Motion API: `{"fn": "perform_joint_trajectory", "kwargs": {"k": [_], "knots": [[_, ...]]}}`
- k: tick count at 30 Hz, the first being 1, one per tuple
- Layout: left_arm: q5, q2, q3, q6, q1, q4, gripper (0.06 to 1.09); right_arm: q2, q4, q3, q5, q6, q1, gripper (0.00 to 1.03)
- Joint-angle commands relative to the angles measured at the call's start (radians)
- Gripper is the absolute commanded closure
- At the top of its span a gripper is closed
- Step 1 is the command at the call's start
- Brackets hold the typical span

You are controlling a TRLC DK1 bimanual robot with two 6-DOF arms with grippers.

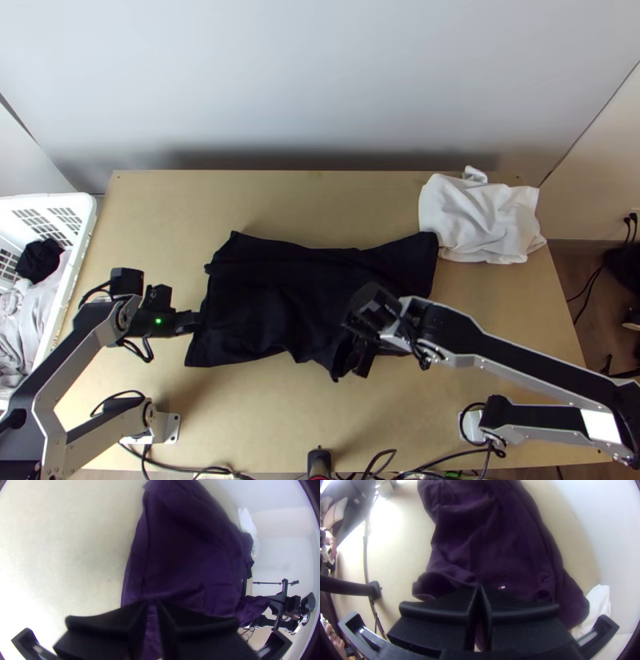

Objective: Fold the t-shirt

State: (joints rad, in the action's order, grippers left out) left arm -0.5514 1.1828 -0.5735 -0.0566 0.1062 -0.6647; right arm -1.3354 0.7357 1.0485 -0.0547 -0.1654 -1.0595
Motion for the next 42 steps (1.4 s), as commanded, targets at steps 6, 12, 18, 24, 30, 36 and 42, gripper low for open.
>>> {"fn": "perform_joint_trajectory", "kwargs": {"k": [6,12,18,24,30,36,42], "knots": [[0.007,-0.103,-0.002,0.159,0.055,-0.099,0.12,0.012,0.016,-0.008,0.023,0.014,0.035,1.0],[0.025,-0.058,-0.003,0.172,0.053,-0.105,0.12,0.007,0.014,-0.008,0.023,0.01,0.032,1.0],[0.025,-0.035,-0.016,0.186,-0.002,-0.142,0.17,0.008,0.014,-0.016,0.023,0.0,0.039,1.0],[0.021,0.057,-0.016,0.175,-0.057,-0.144,0.47,-0.005,0.014,-0.005,0.026,0.0,0.046,1.0],[0.062,0.094,0.017,0.123,-0.053,-0.023,1.05,0.013,0.042,0.053,0.058,-0.01,0.107,1.0],[0.062,0.083,0.023,0.138,-0.039,-0.029,1.05,0.035,0.076,0.176,0.125,-0.006,0.22,1.0],[-0.008,0.038,-0.08,0.152,0.035,-0.116,1.05,0.05,0.085,0.196,0.164,0.007,0.283,1.0]]}}
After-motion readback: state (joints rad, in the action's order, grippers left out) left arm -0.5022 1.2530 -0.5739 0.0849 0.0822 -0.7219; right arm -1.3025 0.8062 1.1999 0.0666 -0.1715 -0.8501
